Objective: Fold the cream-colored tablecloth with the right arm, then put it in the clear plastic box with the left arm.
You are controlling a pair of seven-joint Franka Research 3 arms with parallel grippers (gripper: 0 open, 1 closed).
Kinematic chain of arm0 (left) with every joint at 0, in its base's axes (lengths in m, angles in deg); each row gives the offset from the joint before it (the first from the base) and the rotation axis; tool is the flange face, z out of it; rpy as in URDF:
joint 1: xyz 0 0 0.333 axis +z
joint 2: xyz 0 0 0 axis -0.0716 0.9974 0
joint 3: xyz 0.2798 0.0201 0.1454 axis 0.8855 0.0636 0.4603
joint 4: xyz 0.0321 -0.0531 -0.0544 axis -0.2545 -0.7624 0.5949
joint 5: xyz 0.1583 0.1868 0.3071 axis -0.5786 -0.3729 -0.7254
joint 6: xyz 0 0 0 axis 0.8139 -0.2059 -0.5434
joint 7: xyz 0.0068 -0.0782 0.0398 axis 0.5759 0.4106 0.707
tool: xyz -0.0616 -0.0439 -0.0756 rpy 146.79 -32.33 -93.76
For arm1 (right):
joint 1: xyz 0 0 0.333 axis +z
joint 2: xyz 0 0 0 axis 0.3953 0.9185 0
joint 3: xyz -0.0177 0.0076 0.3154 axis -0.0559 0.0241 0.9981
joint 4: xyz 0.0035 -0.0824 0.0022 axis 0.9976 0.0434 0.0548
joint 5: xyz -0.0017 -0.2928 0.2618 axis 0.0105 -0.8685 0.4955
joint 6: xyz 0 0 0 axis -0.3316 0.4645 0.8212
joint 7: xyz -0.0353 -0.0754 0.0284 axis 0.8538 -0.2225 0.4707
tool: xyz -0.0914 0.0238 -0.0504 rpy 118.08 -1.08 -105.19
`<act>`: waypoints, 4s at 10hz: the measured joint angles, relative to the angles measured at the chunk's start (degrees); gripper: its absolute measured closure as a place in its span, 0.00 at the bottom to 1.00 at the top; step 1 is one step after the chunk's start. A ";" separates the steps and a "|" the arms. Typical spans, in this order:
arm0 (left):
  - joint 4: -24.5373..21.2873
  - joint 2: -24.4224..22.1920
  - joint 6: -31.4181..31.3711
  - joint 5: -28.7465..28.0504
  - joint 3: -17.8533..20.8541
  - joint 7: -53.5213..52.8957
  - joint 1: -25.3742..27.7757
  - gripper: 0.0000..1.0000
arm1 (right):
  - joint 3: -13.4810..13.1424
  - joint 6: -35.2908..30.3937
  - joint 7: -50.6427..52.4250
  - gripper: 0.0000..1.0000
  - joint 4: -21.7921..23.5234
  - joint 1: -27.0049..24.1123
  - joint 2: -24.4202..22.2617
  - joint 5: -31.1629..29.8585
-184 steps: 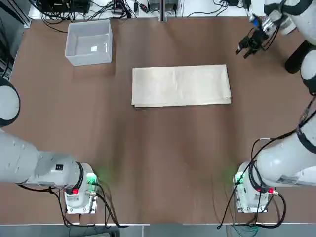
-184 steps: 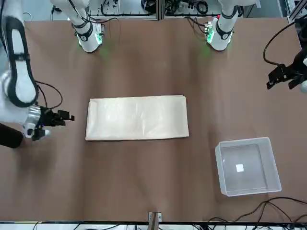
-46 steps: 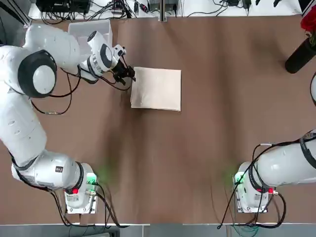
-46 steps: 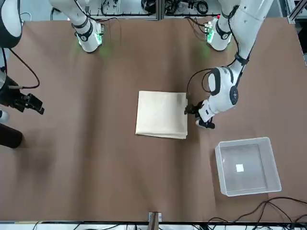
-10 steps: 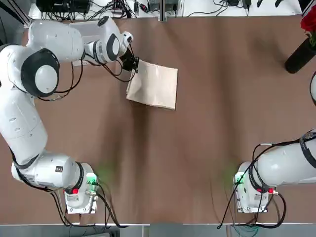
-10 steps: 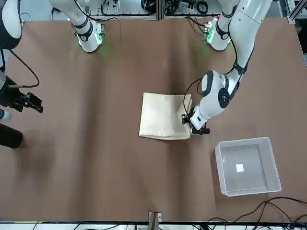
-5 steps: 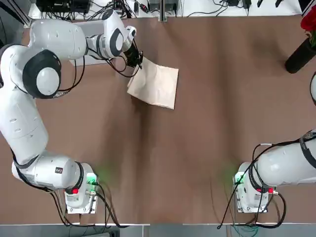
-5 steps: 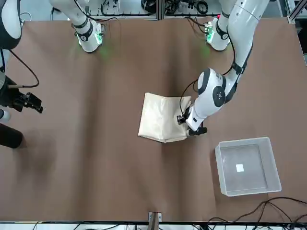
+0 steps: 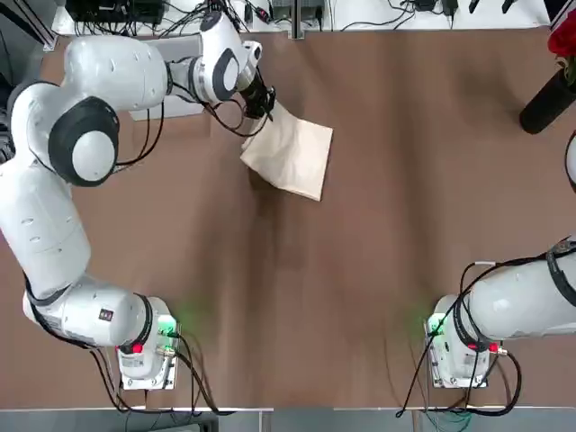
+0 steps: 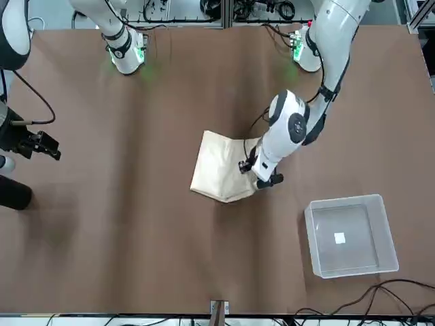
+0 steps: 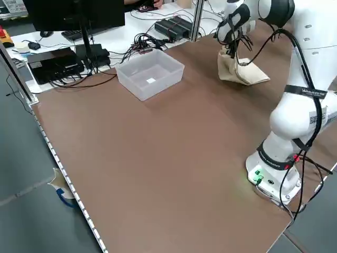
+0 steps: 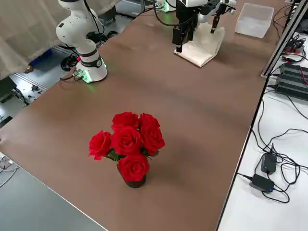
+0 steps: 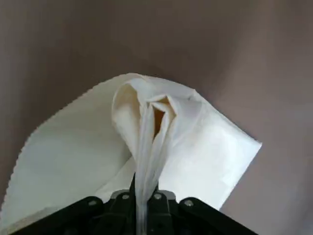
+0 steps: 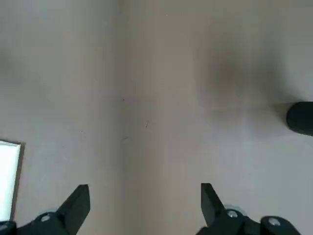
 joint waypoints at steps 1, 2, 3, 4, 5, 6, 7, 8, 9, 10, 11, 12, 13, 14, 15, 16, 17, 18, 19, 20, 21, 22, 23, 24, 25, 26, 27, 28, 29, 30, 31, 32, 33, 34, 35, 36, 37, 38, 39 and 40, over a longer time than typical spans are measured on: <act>1.24 1.02 0.00 -4.44 -0.73 5.53 -0.59 0.93 | 0.00 0.00 0.00 0.00 0.00 0.00 0.00 0.00; 2.94 2.41 0.00 -8.04 -1.99 10.58 -0.79 0.93 | 0.00 0.00 0.00 0.00 0.01 0.00 0.00 0.00; 4.44 3.59 0.00 -9.98 -2.77 13.72 -1.08 0.93 | 0.00 0.00 0.00 0.00 0.01 0.00 0.00 0.01; 5.39 4.24 0.01 -10.54 -3.02 15.03 -1.67 0.93 | -0.01 0.00 0.00 0.00 0.01 0.00 0.00 0.01; 5.88 4.41 0.08 -10.67 -3.06 15.93 -2.63 0.93 | 0.00 0.00 0.00 0.00 0.01 0.00 0.00 0.01; 6.63 4.43 1.03 -10.68 -3.05 16.75 -3.86 0.93 | 0.00 0.00 0.00 0.00 0.01 0.00 0.00 0.01; 7.81 4.43 3.34 -11.13 -2.96 17.52 -4.98 0.93 | 0.01 0.00 0.00 0.00 0.01 0.00 0.00 0.01; 9.02 4.42 6.36 -12.91 -2.76 18.34 -5.74 0.93 | 0.01 0.00 0.00 0.00 0.01 0.00 0.00 0.01; 9.90 4.42 9.39 -15.55 -2.46 19.27 -5.88 0.93 | 0.01 0.00 0.00 0.00 0.01 0.00 0.00 0.02; 10.47 4.42 12.36 -18.46 -2.10 20.36 -5.85 0.93 | 0.01 0.00 0.00 0.00 0.01 0.00 0.00 0.02; 11.29 4.43 15.79 -20.63 -1.81 20.95 -5.83 0.93 | 0.01 0.01 0.00 0.00 0.01 0.00 0.00 0.02; 12.39 4.42 19.46 -22.10 -1.68 21.20 -5.71 0.93 | 0.01 0.01 0.00 0.00 0.02 0.00 0.00 0.02; 13.30 4.38 22.24 -23.11 -1.61 21.25 -5.48 0.93 | 0.01 0.01 0.00 0.00 0.02 0.00 0.00 0.02; 13.93 4.28 24.43 -23.57 -1.45 21.25 -5.33 0.93 | 0.01 0.01 0.00 0.00 0.01 0.00 0.00 0.02; 14.51 4.16 26.29 -23.72 -1.04 21.25 -5.38 0.93 | 0.01 0.01 0.00 0.00 0.01 0.00 0.00 0.02; 15.49 4.11 27.76 -23.74 -0.71 21.26 -5.41 0.93 | 0.01 0.01 0.00 0.00 0.01 0.00 0.00 0.02; 16.73 4.12 29.02 -23.74 -0.57 21.65 -5.68 0.93 | 0.01 0.01 0.00 0.00 0.01 0.00 0.00 0.02; 17.49 4.13 29.90 -23.74 -0.32 23.07 -6.69 0.93 | 0.02 0.01 0.00 0.00 0.01 0.01 0.00 0.02; 17.95 4.21 30.79 -23.74 0.88 24.83 -8.80 0.93 | 0.02 0.01 0.00 0.00 0.02 0.01 0.00 0.04; 19.27 4.52 32.71 -23.74 4.03 25.86 -12.56 0.93 | 0.04 0.01 0.00 0.00 0.02 0.02 0.01 0.04; 21.77 5.31 35.28 -23.74 8.75 26.15 -17.55 0.93 | 0.07 0.01 0.00 0.00 0.02 0.03 0.00 0.05; 24.79 6.57 37.50 -23.74 13.64 26.22 -22.69 0.93 | 0.08 0.01 0.00 0.00 0.03 0.03 0.00 0.05; 26.93 7.69 38.63 -23.74 16.96 26.33 -26.44 0.93 | 0.09 0.01 0.00 0.00 0.04 0.04 0.01 0.05; 28.22 8.48 38.94 -23.74 18.60 26.56 -28.55 0.93 | 0.09 0.01 0.00 0.00 0.04 0.03 0.01 0.05; 29.35 9.06 38.97 -23.74 19.10 26.61 -29.38 0.93 | 0.09 0.01 0.00 0.00 0.04 0.03 0.01 0.05; 30.41 9.63 39.02 -23.74 19.19 26.61 -29.74 0.93 | 0.09 0.02 0.00 0.00 0.04 0.03 0.01 0.05; 31.29 10.46 39.04 -23.74 19.53 26.62 -30.32 0.93 | 0.09 0.02 0.00 0.00 0.04 0.03 0.01 0.05; 32.31 11.59 39.03 -23.74 20.60 27.01 -31.61 0.93 | 0.08 0.02 0.00 0.00 0.05 0.03 0.01 0.05; 33.31 12.83 38.57 -23.74 21.94 27.47 -33.17 0.93 | 0.08 0.02 0.00 0.00 0.05 0.02 0.01 0.05; 34.14 13.82 37.76 -23.74 22.59 28.29 -34.32 0.93 | 0.07 0.02 0.00 0.00 0.05 0.02 0.01 0.05; 34.72 14.44 36.62 -23.74 22.83 29.43 -34.96 0.93 | 0.07 0.02 0.00 0.00 0.05 0.02 0.01 0.05; 34.97 14.70 35.04 -23.74 22.82 30.57 -35.18 0.93 | 0.07 0.02 0.00 0.00 0.05 0.02 0.01 0.05; 35.01 14.84 33.04 -23.73 22.80 31.52 -35.38 0.93 | 0.07 0.03 0.00 0.00 0.06 0.02 0.01 0.05; 35.02 15.26 30.56 -23.73 22.79 32.26 -35.72 0.93 | 0.07 0.03 0.00 0.00 0.06 0.02 0.01 0.05; 35.03 15.92 28.13 -23.73 22.79 32.86 -35.97 0.93 | 0.07 0.04 0.00 0.00 0.06 0.02 0.01 0.05; 35.03 16.51 26.50 -23.73 22.79 33.12 -36.12 0.93 | 0.07 0.04 0.00 0.00 0.06 0.02 0.01 0.05; 35.06 16.91 25.71 -23.73 22.79 33.44 -36.25 0.93 | 0.07 0.05 0.00 0.00 0.06 0.02 0.02 0.05; 35.12 17.15 25.34 -23.73 22.79 34.04 -36.34 0.93 | 0.07 0.05 0.00 0.00 0.06 0.01 0.02 0.05; 35.18 17.22 24.97 -23.73 22.79 34.49 -36.36 0.93 | 0.06 0.05 0.00 0.00 0.06 0.01 0.02 0.05; 35.19 17.23 24.29 -23.73 22.79 34.71 -36.37 0.93 | 0.06 0.05 0.00 0.00 0.06 0.01 0.02 0.05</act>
